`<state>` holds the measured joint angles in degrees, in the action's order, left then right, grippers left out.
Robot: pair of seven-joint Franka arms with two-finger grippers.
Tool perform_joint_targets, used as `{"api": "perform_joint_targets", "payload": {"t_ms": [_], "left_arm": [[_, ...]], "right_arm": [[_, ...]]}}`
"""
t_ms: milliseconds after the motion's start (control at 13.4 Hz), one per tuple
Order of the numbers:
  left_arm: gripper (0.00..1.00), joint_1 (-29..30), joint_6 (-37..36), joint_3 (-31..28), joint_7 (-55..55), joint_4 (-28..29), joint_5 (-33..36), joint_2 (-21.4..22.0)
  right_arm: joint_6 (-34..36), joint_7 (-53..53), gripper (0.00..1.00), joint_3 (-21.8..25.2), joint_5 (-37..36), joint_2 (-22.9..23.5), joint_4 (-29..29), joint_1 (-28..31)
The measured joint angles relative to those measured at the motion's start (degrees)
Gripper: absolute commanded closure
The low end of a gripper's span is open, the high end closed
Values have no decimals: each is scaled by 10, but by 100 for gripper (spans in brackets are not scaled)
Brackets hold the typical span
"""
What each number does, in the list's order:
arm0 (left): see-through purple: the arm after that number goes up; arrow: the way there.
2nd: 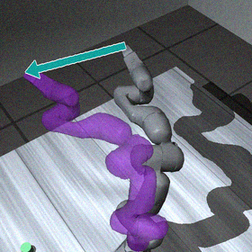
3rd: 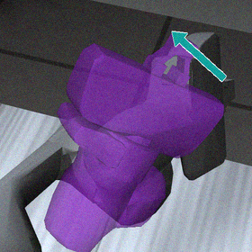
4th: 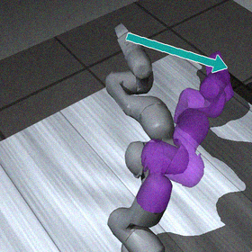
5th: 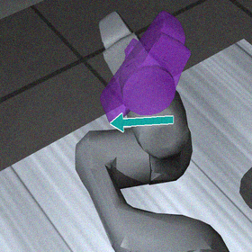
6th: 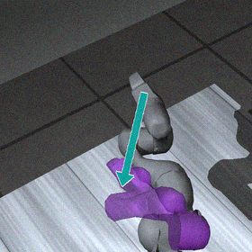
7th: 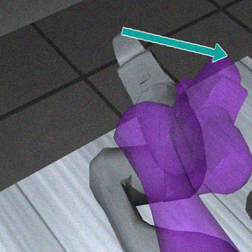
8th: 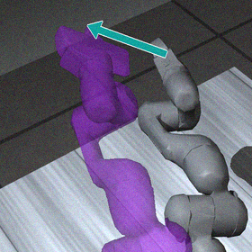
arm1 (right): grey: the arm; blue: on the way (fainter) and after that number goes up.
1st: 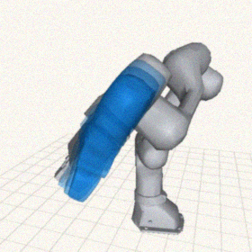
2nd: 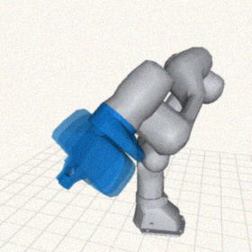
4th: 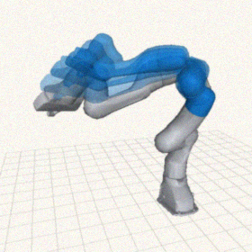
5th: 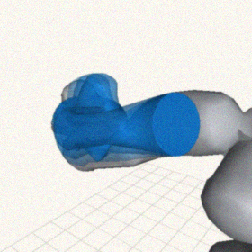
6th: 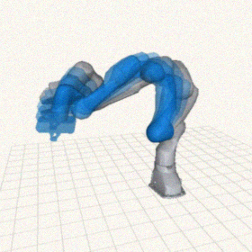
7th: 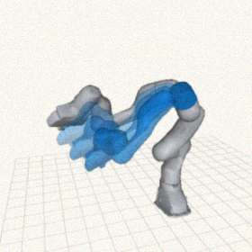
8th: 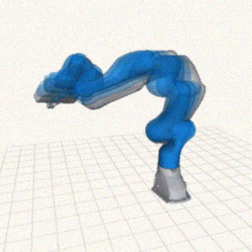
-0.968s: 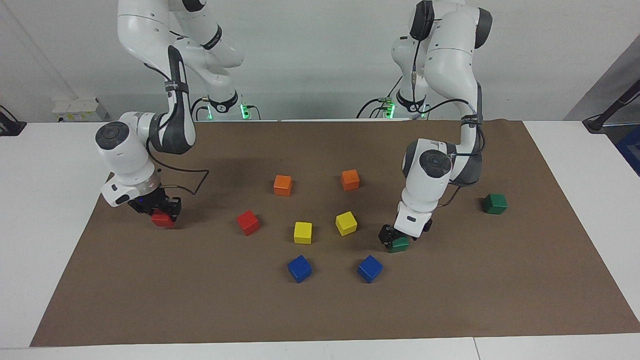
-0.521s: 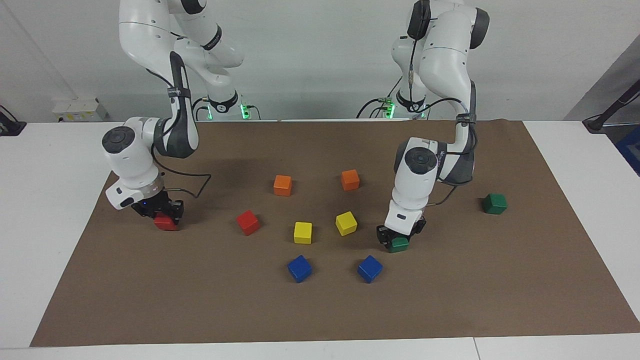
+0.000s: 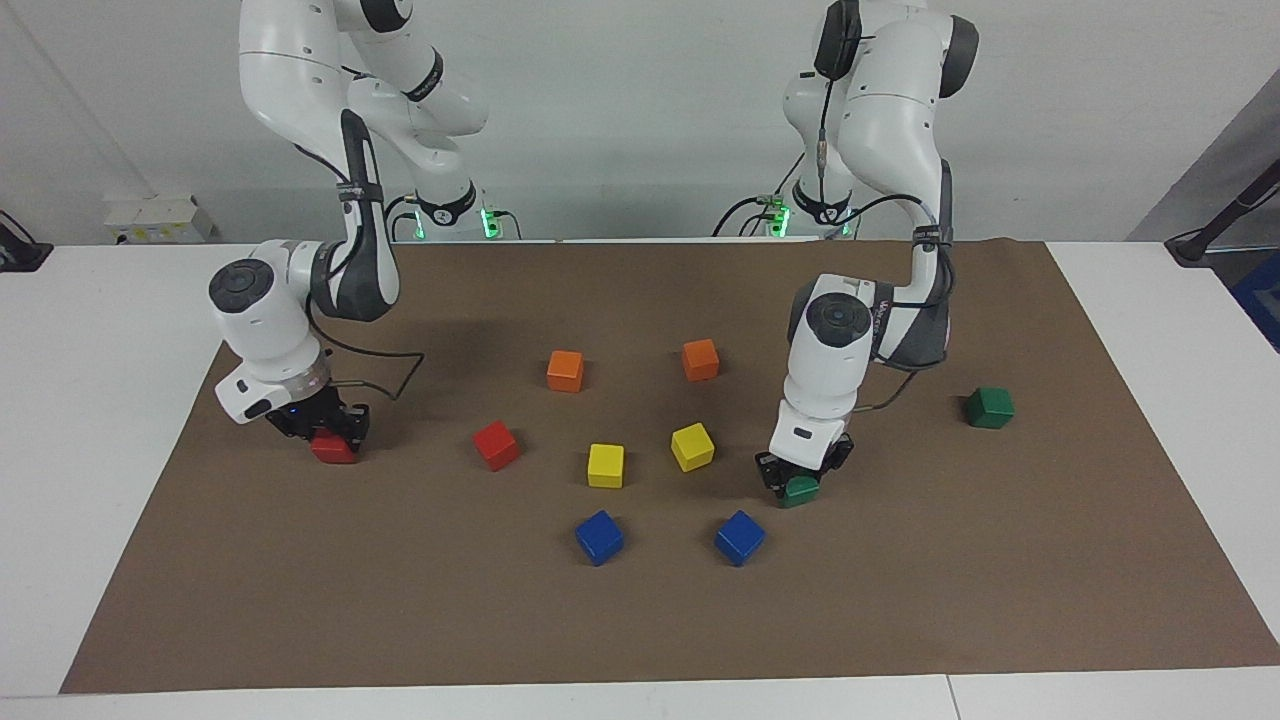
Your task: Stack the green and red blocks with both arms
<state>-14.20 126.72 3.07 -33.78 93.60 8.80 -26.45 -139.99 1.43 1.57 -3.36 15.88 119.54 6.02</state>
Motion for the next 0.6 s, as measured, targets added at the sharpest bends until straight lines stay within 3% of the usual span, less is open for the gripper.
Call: {"api": "perform_joint_targets", "payload": {"t_ms": [74, 298, 596], "left_arm": [[100, 22, -28, 0, 49, 0, -15, 20], [100, 103, -110, -2, 246, 3, -41, 75], [100, 225, -129, -3, 521, 57, -70, 122]], "right_arm": [[-2, 2, 0, 0, 0, 0, 2, 2], [-42, 44, 0, 0, 0, 0, 16, 17], [-44, 68, 0, 0, 0, -3, 17, 24]]}}
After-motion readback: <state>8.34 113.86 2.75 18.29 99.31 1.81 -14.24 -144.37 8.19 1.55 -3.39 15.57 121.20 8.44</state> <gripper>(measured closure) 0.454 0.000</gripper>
